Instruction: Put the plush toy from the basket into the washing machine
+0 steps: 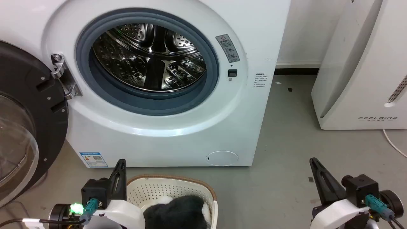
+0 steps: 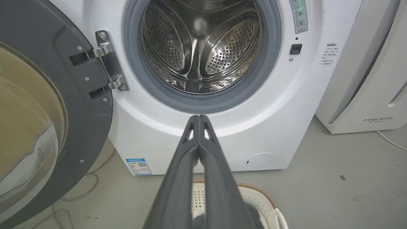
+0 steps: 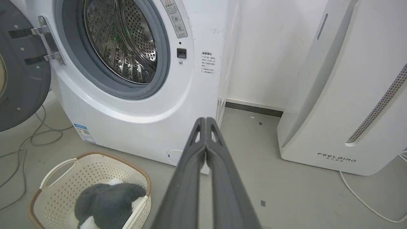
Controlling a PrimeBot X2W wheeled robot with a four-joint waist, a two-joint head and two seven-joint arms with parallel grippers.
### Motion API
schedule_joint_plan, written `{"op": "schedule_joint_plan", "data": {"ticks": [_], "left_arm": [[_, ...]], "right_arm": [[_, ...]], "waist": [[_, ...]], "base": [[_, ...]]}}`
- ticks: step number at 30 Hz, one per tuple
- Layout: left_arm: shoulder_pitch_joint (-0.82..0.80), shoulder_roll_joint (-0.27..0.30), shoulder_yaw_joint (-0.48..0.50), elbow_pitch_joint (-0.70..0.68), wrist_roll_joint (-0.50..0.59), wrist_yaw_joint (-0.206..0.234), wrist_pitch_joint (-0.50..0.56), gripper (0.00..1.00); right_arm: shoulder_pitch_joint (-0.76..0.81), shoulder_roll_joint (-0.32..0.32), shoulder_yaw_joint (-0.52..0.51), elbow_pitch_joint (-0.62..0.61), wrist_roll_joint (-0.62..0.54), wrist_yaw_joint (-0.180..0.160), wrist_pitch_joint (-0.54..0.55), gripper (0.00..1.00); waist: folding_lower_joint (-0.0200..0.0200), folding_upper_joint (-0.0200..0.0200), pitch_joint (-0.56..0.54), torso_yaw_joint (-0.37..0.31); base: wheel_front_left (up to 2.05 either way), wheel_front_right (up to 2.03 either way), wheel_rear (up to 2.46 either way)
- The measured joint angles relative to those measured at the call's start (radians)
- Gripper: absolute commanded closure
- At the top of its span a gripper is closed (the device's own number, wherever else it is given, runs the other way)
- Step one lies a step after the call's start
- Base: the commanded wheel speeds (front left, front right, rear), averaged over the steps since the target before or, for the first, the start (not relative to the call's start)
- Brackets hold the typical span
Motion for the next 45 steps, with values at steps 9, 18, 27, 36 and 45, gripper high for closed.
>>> {"op": "schedule_joint_plan", "data": {"ticks": [9, 18, 27, 36, 45], "left_arm": [[0.0, 0.0, 0.0, 0.0, 0.0, 0.0, 0.0, 1.0], [0.0, 0.0, 0.0, 0.0, 0.0, 0.0, 0.0, 1.0], [0.001, 0.0, -0.002, 0.001, 0.0, 0.001, 0.0, 0.0], [0.001, 0.0, -0.012, 0.004, -0.002, 0.002, -0.012, 0.0], [0.001, 0.0, -0.02, 0.033, -0.018, 0.002, -0.032, 0.0]], "right_arm": [[0.0, 0.0, 0.0, 0.0, 0.0, 0.0, 0.0, 1.0], [0.0, 0.0, 0.0, 0.0, 0.0, 0.0, 0.0, 1.0], [0.0, 0.0, 0.0, 0.0, 0.001, 0.0, 0.0, 0.0], [0.001, 0.0, -0.009, -0.003, 0.01, 0.0, -0.013, 0.0], [0.001, 0.0, -0.025, -0.012, 0.013, 0.0, -0.033, 0.0]], "waist": [[0.0, 0.0, 0.0, 0.0], [0.0, 0.0, 0.0, 0.0], [0.0, 0.0, 0.0, 0.0], [0.0001, 0.0, 0.006, -0.002], [0.0001, 0.0, 0.026, -0.011]], "base": [[0.0, 0.0, 0.0], [0.0, 0.0, 0.0], [0.0, 0.0, 0.0], [0.0, 0.0, 0.0], [0.0, 0.0, 0.0]]}}
